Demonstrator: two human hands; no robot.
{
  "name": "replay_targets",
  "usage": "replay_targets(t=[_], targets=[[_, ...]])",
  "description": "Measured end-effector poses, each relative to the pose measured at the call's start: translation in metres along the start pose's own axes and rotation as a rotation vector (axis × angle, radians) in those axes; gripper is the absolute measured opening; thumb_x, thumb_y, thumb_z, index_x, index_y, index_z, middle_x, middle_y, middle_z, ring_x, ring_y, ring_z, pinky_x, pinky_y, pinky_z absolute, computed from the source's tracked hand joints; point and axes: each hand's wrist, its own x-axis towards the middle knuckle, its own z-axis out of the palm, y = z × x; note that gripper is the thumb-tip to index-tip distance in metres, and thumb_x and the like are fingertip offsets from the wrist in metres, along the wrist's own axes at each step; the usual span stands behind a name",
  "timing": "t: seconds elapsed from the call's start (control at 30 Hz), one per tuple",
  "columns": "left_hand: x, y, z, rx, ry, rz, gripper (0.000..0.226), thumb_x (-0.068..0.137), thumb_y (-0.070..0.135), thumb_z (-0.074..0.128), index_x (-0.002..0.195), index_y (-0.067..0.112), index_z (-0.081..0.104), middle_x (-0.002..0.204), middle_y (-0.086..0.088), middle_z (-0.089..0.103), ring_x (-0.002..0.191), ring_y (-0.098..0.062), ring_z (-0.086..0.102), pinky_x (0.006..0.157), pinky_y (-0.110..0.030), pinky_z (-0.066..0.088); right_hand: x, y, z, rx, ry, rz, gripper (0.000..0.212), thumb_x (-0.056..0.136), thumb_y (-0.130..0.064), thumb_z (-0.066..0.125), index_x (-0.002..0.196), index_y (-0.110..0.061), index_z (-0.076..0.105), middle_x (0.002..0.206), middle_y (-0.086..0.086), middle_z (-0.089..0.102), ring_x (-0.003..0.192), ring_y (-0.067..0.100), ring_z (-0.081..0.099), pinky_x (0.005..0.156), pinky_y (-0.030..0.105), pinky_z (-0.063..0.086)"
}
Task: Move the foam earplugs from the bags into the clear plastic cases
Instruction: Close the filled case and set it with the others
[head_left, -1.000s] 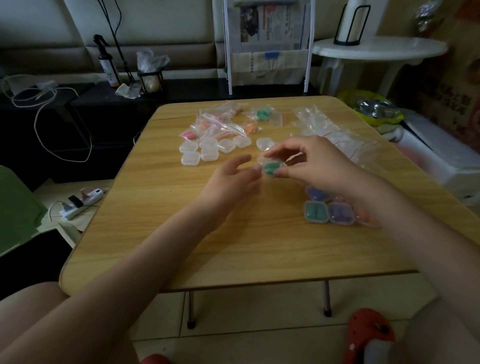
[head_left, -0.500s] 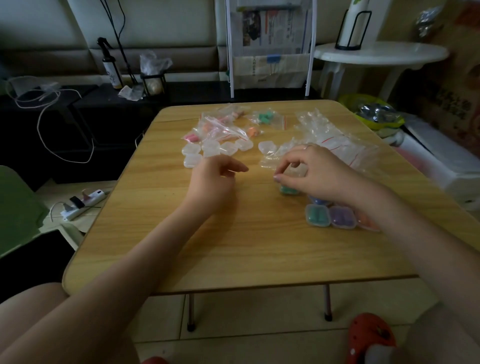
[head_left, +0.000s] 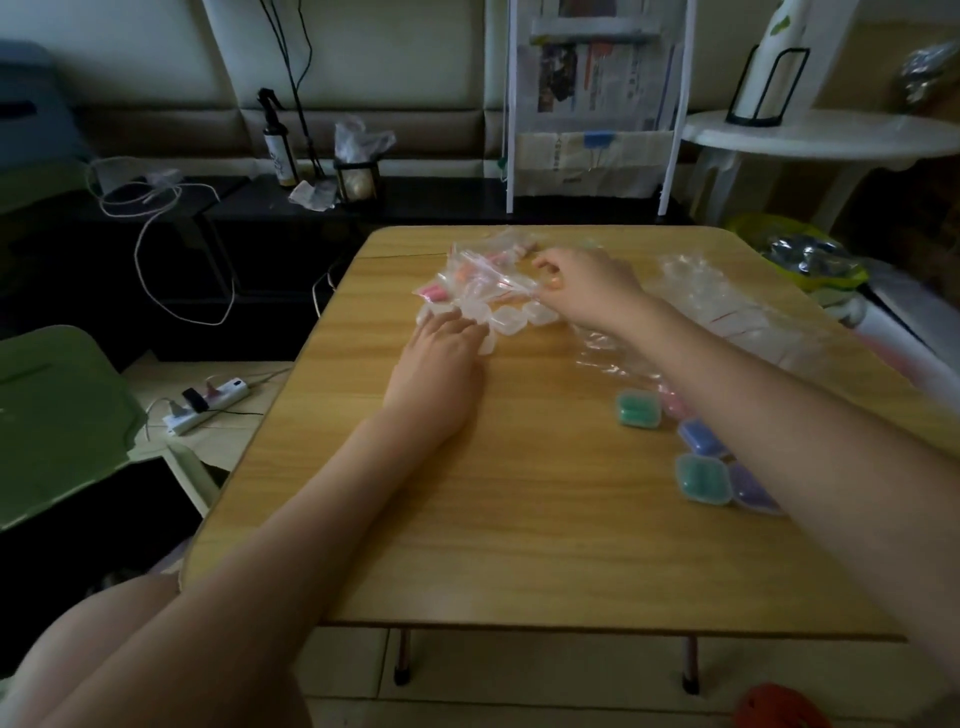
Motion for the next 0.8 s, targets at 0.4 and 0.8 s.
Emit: replay_targets(t=[0.4, 0.8], targets=[[-0.018, -0.004, -0.020, -0.225, -0.144, 0.195, 0.036, 0.086, 0.024, 0.065, 0.121, 0.022, 0.058, 0.125, 0.007, 0.052, 0.114, -0.008, 0.047, 0.098, -0.022, 0.037, 0.021, -0.010, 0.008, 0.152, 0.358, 0.086, 0.013, 0.093, -0.019, 0.057, 0.097, -0.016, 0.069, 0.090, -0.002, 0.069, 0.074, 0.011, 0.059, 0.061, 0.027, 0.049], [-0.064, 0.012, -0.021, -0.450, -0.003, 0.150, 0.038, 0.081, 0.034, 0.070, 0.117, 0.027, 0.058, 0.118, 0.013, 0.056, 0.109, -0.001, 0.051, 0.093, -0.017, 0.041, -0.114, -0.024, -0.042, 0.984, 0.198, 0.217, 0.006, 0.087, -0.014, 0.066, 0.089, -0.019, 0.070, 0.073, -0.009, 0.068, 0.062, -0.006, 0.062, 0.056, 0.009, 0.046]])
